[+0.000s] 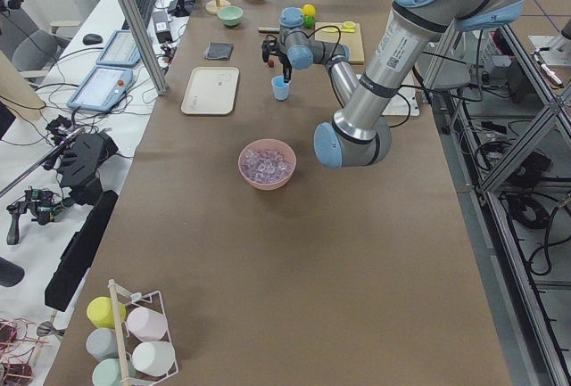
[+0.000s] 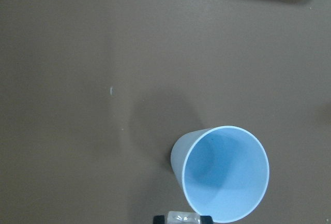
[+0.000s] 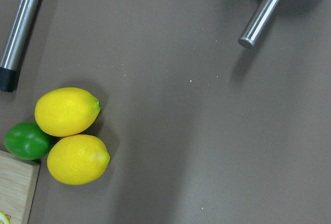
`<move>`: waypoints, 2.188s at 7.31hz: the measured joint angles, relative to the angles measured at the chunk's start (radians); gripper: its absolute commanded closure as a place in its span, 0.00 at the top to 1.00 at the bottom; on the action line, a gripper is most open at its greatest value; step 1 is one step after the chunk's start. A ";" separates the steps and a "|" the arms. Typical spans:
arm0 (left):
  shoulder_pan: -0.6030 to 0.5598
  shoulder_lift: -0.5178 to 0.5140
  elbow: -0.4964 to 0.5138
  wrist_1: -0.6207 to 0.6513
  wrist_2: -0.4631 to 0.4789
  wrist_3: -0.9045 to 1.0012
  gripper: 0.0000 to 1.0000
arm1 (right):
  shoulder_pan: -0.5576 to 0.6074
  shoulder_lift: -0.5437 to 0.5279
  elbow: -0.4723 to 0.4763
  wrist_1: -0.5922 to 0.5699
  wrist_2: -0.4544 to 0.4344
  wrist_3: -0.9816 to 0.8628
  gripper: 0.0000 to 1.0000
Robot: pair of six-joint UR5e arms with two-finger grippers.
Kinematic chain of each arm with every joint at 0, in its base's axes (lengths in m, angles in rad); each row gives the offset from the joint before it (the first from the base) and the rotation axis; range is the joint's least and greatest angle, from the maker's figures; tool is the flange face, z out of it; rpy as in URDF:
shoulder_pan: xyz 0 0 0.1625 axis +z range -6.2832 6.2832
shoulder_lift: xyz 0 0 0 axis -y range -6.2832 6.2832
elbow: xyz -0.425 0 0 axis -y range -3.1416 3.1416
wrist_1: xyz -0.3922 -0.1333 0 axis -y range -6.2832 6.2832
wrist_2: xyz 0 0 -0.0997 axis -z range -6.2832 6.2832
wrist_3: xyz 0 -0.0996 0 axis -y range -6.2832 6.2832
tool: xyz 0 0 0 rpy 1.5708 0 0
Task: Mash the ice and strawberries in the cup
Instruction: 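Carry the ice cube with the left gripper and drop it into the blue cup, then move the left gripper back over the pink bowl of ice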
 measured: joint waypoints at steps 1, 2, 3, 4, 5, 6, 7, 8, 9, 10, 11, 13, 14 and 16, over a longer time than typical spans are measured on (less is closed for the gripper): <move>0.000 -0.010 0.012 -0.001 0.001 0.002 0.00 | 0.000 0.000 0.000 0.000 0.000 -0.001 1.00; 0.001 -0.021 0.025 -0.003 0.011 0.003 0.00 | 0.000 0.000 0.000 0.000 0.000 -0.001 1.00; 0.001 -0.031 0.037 -0.005 0.027 0.006 0.26 | 0.000 0.000 0.000 0.000 -0.001 -0.001 1.00; 0.001 -0.041 0.050 -0.006 0.037 0.008 0.77 | 0.000 0.000 0.000 0.000 -0.001 -0.001 1.00; 0.001 -0.048 0.063 -0.007 0.041 0.009 0.94 | 0.000 0.000 0.000 0.000 -0.001 0.000 1.00; 0.002 -0.052 0.071 -0.007 0.043 0.009 0.96 | 0.000 0.000 -0.001 0.000 -0.001 0.000 1.00; 0.002 -0.053 0.072 -0.006 0.043 0.009 0.96 | 0.000 0.000 -0.001 0.000 -0.001 0.000 1.00; -0.005 -0.052 0.066 -0.004 0.039 0.011 0.96 | 0.000 0.000 -0.001 0.000 -0.001 0.000 1.00; -0.031 -0.041 0.051 0.004 0.019 0.034 0.96 | 0.000 0.000 0.000 0.000 -0.001 0.001 1.00; -0.076 -0.004 0.012 0.028 -0.018 0.089 0.96 | 0.000 0.001 0.000 0.000 -0.001 0.002 1.00; -0.123 0.061 -0.049 0.061 -0.044 0.155 0.96 | 0.000 0.001 0.000 0.000 -0.002 0.003 1.00; -0.207 0.228 -0.159 0.093 -0.055 0.255 0.96 | 0.000 0.001 0.000 0.000 -0.002 0.003 1.00; -0.239 0.307 -0.193 0.097 -0.054 0.270 0.96 | 0.000 0.001 0.001 0.000 -0.002 0.003 1.00; -0.290 0.444 -0.256 0.096 -0.049 0.280 0.96 | 0.000 0.001 0.000 0.000 -0.002 0.003 1.00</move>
